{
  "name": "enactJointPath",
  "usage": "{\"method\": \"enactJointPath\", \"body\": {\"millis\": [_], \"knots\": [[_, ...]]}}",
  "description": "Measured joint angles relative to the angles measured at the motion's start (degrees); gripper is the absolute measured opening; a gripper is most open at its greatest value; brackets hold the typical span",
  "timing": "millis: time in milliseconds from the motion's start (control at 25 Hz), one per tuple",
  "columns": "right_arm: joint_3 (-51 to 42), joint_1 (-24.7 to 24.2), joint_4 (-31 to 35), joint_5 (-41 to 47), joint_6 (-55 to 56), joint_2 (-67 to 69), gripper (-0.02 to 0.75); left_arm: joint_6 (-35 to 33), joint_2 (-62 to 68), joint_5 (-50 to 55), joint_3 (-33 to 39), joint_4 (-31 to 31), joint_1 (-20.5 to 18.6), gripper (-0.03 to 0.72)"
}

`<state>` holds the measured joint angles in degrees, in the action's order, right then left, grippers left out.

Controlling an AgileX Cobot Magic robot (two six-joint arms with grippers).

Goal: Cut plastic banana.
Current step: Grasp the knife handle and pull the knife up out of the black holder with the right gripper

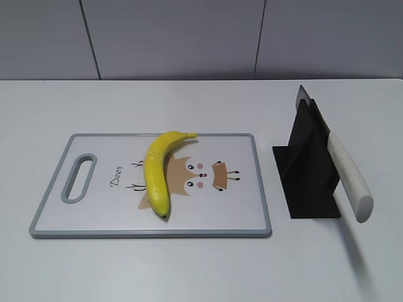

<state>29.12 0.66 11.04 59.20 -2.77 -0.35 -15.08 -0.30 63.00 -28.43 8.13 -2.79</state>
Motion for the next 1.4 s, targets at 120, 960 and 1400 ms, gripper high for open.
{"method": "enactJointPath", "body": {"millis": [120,960,1400], "knots": [[0.0,0.0,0.0,0.0,0.0,0.0,0.587,0.0,0.0,0.0,0.0,0.0,0.0,0.237],[0.0,0.0,0.0,0.0,0.0,0.0,0.587,0.0,0.0,0.0,0.0,0.0,0.0,0.237],[0.6,0.0,0.3,0.2,0.0,0.6,0.587,0.0,0.0,0.0,0.0,0.0,0.0,0.237]]}}
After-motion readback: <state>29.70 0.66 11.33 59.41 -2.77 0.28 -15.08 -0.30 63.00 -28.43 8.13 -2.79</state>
